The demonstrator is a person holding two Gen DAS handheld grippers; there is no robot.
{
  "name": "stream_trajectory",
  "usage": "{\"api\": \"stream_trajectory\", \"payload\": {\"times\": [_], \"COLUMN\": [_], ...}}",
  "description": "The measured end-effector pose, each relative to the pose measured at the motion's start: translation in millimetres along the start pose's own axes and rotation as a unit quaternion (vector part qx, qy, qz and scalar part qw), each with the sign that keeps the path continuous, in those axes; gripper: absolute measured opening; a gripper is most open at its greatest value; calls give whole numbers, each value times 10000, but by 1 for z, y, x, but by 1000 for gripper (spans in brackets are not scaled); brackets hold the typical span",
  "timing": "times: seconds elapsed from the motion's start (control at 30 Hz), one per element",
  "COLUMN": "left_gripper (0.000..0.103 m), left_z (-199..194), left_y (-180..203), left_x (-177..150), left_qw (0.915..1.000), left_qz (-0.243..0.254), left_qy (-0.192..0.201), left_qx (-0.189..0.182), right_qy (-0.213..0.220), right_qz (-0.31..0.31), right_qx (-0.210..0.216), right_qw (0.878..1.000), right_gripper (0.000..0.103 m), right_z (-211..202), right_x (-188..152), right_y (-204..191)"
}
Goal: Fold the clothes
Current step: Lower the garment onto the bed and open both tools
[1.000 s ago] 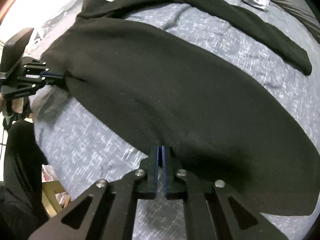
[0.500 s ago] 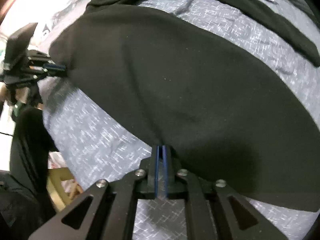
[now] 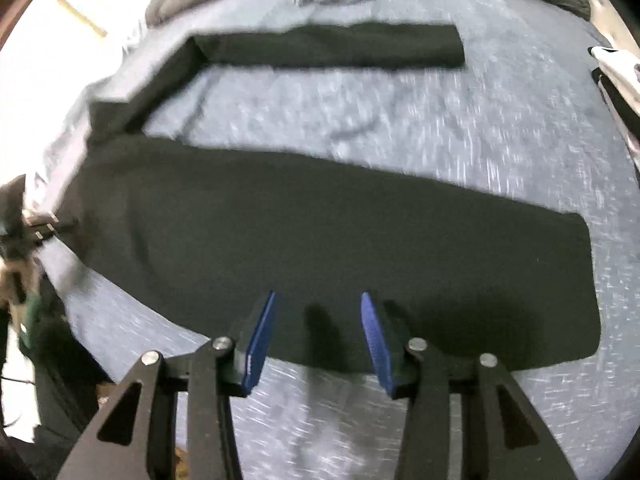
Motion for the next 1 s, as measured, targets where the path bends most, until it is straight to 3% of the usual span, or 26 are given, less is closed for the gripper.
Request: {"api": "stream_trajectory", "payload": {"times": [0.1,0.23,0.43,0.57,0.8,0.87,0.93,1.0], "left_gripper": [5,5,6,10,18,24,40,43], "left_z": [19,30,3,-8,-7,-7,-3,3], "left_y": [-3,-7,-28,-47,-68,-75,-78,-78], "left_x": [-8,-14,9,28,58,66,74,78], "left_qw": [9997,9994,9971,9901,9753,9726,9704,9693], "left_qz": [-96,-208,-606,-1010,-1438,-1478,-1519,-1544], "left_qy": [-224,-288,422,957,1651,1762,1834,1869], "left_qx": [76,38,157,209,284,348,396,404], "right_qy": [-327,-242,373,794,1162,1262,1374,1461], "right_qz": [-83,38,244,736,1404,1610,1840,2048], "right_qx": [-223,-70,-98,73,74,69,81,79], "right_qw": [9992,9997,9990,9941,9832,9788,9732,9678], "right_gripper": [45,45,45,45,52,55,61,66], "right_z": [18,11,-14,-18,-10,-10,-8,-5], "right_x": [-10,-9,23,57,116,132,146,159], "right_y": [4,9,17,29,61,75,88,100]}}
Point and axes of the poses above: each gripper's, at about its wrist camera, not at the fingertips, and z roughly the way its jaws point, y to its right, x to its top, the point moved 3 cm from there along z, roughly the way its jaws point, and after that the axes turned 3 degrees about -x, right-handed, at the moved point
